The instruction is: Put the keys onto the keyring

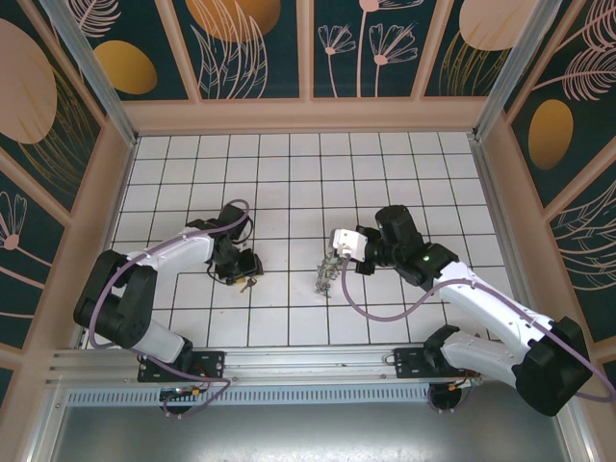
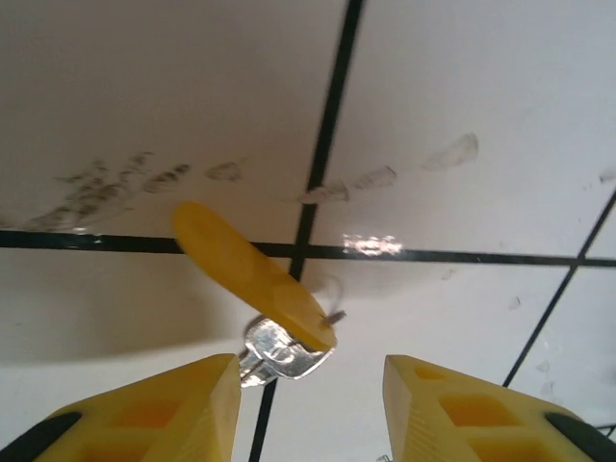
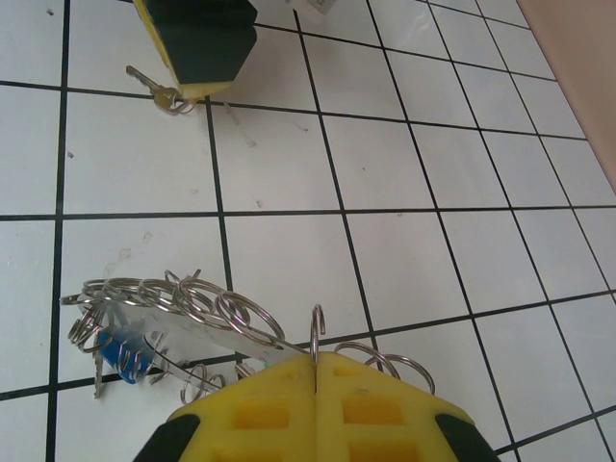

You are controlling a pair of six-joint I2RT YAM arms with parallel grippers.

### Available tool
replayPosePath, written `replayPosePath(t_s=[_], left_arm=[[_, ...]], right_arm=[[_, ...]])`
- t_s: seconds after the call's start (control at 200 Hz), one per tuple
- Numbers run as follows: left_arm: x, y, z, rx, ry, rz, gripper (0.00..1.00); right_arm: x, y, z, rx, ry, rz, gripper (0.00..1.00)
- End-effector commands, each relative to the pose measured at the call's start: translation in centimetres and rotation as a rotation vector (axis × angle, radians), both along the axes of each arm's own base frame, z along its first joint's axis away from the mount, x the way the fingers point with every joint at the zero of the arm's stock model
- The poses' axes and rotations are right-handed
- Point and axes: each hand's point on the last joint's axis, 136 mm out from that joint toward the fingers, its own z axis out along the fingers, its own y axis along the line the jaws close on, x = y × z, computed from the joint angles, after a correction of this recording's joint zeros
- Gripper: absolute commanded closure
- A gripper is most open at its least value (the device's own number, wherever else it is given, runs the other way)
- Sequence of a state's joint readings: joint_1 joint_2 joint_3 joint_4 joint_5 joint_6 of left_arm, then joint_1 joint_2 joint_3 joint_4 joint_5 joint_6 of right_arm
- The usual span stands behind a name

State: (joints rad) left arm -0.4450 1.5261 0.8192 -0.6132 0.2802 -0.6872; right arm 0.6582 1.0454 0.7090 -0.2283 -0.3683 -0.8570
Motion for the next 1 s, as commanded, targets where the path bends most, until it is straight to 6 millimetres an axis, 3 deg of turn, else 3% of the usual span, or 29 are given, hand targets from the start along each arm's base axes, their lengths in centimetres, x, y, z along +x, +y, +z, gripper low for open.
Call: replayPosePath(t_s=[0.0, 0.175, 0.475, 0.581, 0.671, 0.826, 0.991], left_arm=[[-0.1, -0.9, 0.0, -0.058, -0.024, -0.11, 0.63], [0.1, -0.9, -1.0, -0.044, -0.022, -0.15, 0.65], [1.4, -1.1, -0.4, -0.05, -0.103, -0.172, 0.66], [1.9, -1.1, 0.2, -0.049, -0.135, -0.171, 0.55], [2.1, -1.2, 0.3, -0.051, -0.152, -0.178, 0.52], [1.9, -2.0, -0.2, -0.099, -0.13, -0.178, 0.73], [1.8, -2.0, -0.2, -0.096, -0.122, -0.181, 0.69]], right_arm=[[-0.1, 0.6, 2.4, 0.07, -0.031, 0.013, 1.0], [-0.1, 0.9, 3.0, 0.095, -0.02, 0.009, 1.0], [-0.1, 0.9, 3.6, 0.115, -0.015, -0.001, 1.0], [-0.1, 1.0, 3.8, 0.122, -0.013, -0.001, 1.0], [-0.2, 1.0, 3.7, 0.125, -0.01, -0.001, 1.0], [-0.1, 1.2, 3.7, 0.128, -0.009, 0.003, 1.0], [-0.1, 1.1, 3.6, 0.125, -0.008, 0.0, 1.0]])
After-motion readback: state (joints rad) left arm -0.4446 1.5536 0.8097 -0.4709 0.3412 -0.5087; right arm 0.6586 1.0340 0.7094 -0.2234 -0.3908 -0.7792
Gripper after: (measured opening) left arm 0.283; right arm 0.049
